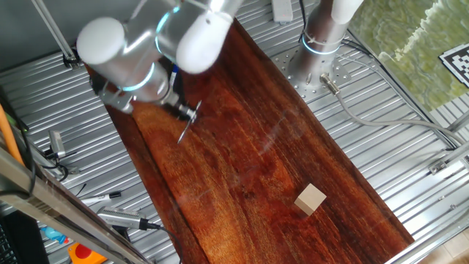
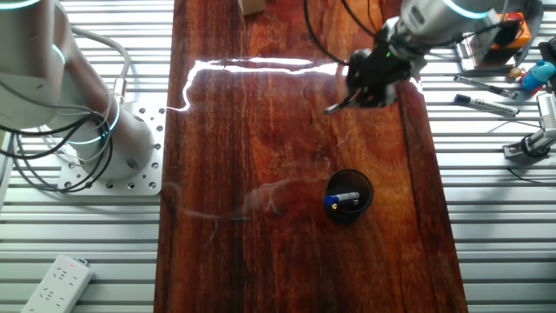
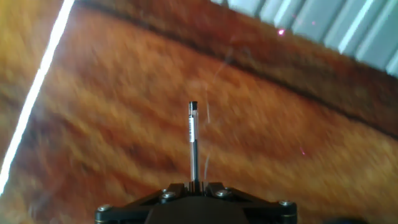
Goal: Put the pen into the pen holder
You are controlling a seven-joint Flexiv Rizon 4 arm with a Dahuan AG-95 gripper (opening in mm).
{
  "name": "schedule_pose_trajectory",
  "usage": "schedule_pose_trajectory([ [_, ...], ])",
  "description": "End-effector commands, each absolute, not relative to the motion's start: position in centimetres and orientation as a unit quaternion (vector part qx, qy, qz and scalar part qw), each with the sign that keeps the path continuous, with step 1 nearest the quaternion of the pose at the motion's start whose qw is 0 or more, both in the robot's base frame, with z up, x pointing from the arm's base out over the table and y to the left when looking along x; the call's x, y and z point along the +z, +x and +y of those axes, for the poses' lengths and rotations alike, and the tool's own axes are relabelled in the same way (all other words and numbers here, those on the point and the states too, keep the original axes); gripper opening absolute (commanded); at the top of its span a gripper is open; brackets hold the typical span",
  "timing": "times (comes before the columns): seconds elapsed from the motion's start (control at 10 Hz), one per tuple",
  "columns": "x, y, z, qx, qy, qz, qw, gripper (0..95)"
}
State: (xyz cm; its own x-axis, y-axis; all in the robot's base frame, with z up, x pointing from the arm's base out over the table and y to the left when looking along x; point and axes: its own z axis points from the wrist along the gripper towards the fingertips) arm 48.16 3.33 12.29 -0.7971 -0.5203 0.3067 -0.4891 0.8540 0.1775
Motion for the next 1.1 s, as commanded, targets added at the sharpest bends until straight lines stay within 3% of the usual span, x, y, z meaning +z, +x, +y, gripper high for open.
schedule_pose_trajectory([
  [0.1, 12.5, 45.4, 2.0, -0.048, 0.276, -0.943, 0.18, 0.0],
  [0.4, 12.7, 42.9, 1.1, -0.049, 0.285, -0.939, 0.184, 0.0],
  [0.7, 12.6, 41.3, -0.4, -0.051, 0.291, -0.928, 0.225, 0.0],
  [1.1, 11.7, 40.5, -0.1, -0.057, 0.284, -0.932, 0.218, 0.0],
])
